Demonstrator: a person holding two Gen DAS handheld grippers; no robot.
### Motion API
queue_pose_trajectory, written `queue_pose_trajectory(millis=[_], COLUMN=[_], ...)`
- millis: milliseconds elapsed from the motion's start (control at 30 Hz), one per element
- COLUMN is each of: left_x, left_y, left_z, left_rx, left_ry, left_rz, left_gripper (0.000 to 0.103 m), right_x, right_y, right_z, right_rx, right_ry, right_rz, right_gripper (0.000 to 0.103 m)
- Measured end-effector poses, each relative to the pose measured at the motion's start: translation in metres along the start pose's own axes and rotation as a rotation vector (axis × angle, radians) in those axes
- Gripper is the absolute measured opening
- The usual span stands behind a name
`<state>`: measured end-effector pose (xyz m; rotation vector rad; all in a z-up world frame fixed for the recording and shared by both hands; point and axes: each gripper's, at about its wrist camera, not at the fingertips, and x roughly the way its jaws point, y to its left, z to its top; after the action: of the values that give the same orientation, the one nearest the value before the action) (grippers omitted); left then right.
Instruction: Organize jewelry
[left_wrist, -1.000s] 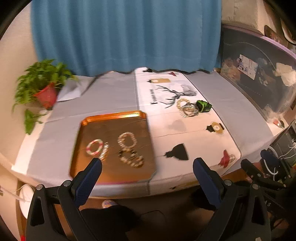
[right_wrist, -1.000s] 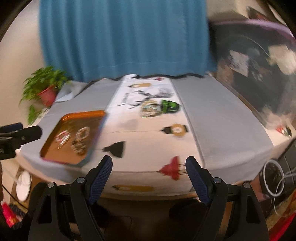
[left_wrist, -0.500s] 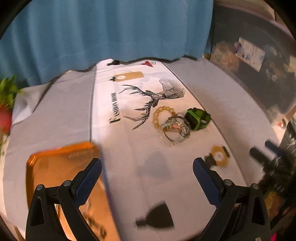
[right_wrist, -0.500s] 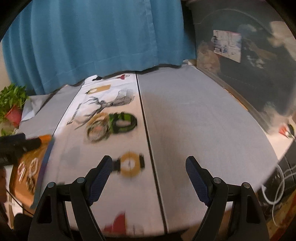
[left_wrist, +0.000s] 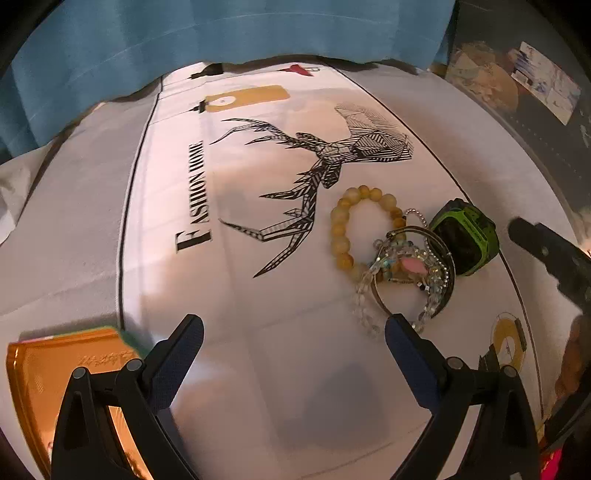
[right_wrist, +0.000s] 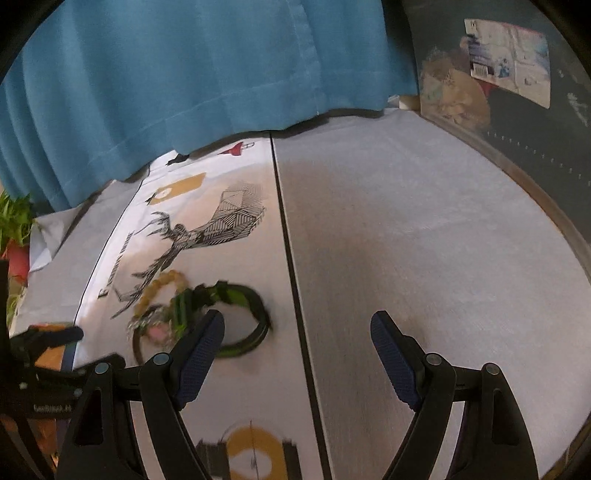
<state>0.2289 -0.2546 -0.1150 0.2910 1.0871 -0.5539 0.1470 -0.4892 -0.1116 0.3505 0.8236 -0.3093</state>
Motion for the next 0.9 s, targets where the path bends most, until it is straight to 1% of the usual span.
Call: queue_pose_trajectory(millis=[67, 133, 167, 200, 267, 300, 333, 367, 400, 433, 500, 533, 567, 600, 633, 667, 700, 733, 767, 800, 833, 900], left_x=[0.006, 0.009, 0.011, 0.013, 0.017, 0.017, 0.016, 0.014, 0.013, 0.012, 0.008, 0.008, 0.006, 0.005, 0.005, 0.005, 0.005, 0.005, 0.004, 0.002, 0.000, -0.009], left_y=[-0.002, -0.001, 0.000, -0.002, -0.007, -0.011, -0.012, -0.014, -0.016, -0.019, -0.028, -0.031, -0.036, -0.039, -0.041, -0.041, -0.040, -0.039, -0.037, -0.035, -0.031, -0.023], left_z=[0.001, 0.003, 0.004, 0.006, 0.010, 0.009, 0.009, 0.009, 0.008, 0.008, 0.007, 0.007, 0.006, 0.005, 0.005, 0.005, 0.005, 0.006, 0.005, 0.004, 0.001, -0.009], left_rx=[0.019, 0.013, 0.002, 0.003, 0.039, 0.066, 0.071, 0.082, 0.096, 0.106, 0.140, 0.152, 0.173, 0.186, 0.187, 0.178, 0.170, 0.163, 0.147, 0.129, 0.100, 0.054], left_ry=[0.008, 0.009, 0.029, 0.044, 0.077, 0.082, 0.078, 0.077, 0.075, 0.078, 0.057, 0.048, 0.038, 0.032, 0.027, 0.026, 0.028, 0.034, 0.043, 0.051, 0.060, 0.067], left_rz=[0.001, -0.021, -0.033, -0.029, -0.008, 0.007, -0.002, -0.006, -0.015, -0.019, -0.039, -0.047, -0.063, -0.080, -0.092, -0.104, -0.113, -0.124, -0.138, -0.149, -0.164, -0.172], left_gripper=[0.099, 0.099, 0.099, 0.099, 0.097, 0.094, 0.091, 0.086, 0.078, 0.073, 0.051, 0.045, 0.033, 0.016, 0.007, 0.005, 0.005, 0.005, 0.005, 0.005, 0.005, 0.005], right_x=[0.007, 0.016, 0.021, 0.025, 0.035, 0.042, 0.045, 0.046, 0.048, 0.047, 0.046, 0.045, 0.045, 0.045, 0.044, 0.044, 0.043, 0.039, 0.036, 0.033, 0.030, 0.016], right_y=[-0.003, -0.002, 0.000, 0.001, 0.006, 0.009, 0.012, 0.015, 0.017, 0.017, 0.016, 0.016, 0.016, 0.017, 0.017, 0.018, 0.019, 0.023, 0.028, 0.034, 0.037, 0.034], right_z=[0.003, 0.005, 0.006, 0.007, 0.007, 0.006, 0.006, 0.005, 0.003, 0.002, 0.001, 0.001, 0.000, 0.000, -0.001, -0.002, -0.003, -0.005, -0.007, -0.009, -0.012, -0.017], right_rx=[0.012, 0.005, -0.010, -0.025, -0.073, -0.098, -0.127, -0.161, -0.175, -0.183, -0.171, -0.165, -0.165, -0.160, -0.157, -0.160, -0.171, -0.197, -0.230, -0.268, -0.284, -0.243], right_ry=[0.007, 0.029, 0.045, 0.056, 0.081, 0.103, 0.105, 0.100, 0.102, 0.090, 0.083, 0.080, 0.078, 0.076, 0.073, 0.070, 0.067, 0.055, 0.050, 0.063, 0.074, 0.067], right_rz=[0.007, 0.007, 0.005, 0.000, -0.026, -0.044, -0.062, -0.086, -0.095, -0.100, -0.100, -0.102, -0.107, -0.109, -0.113, -0.111, -0.105, -0.081, -0.062, -0.046, -0.064, -0.057], right_gripper=[0.082, 0.082, 0.082, 0.082, 0.082, 0.083, 0.083, 0.083, 0.084, 0.085, 0.085, 0.086, 0.086, 0.086, 0.086, 0.084, 0.074, 0.060, 0.025, 0.013, 0.013, 0.010])
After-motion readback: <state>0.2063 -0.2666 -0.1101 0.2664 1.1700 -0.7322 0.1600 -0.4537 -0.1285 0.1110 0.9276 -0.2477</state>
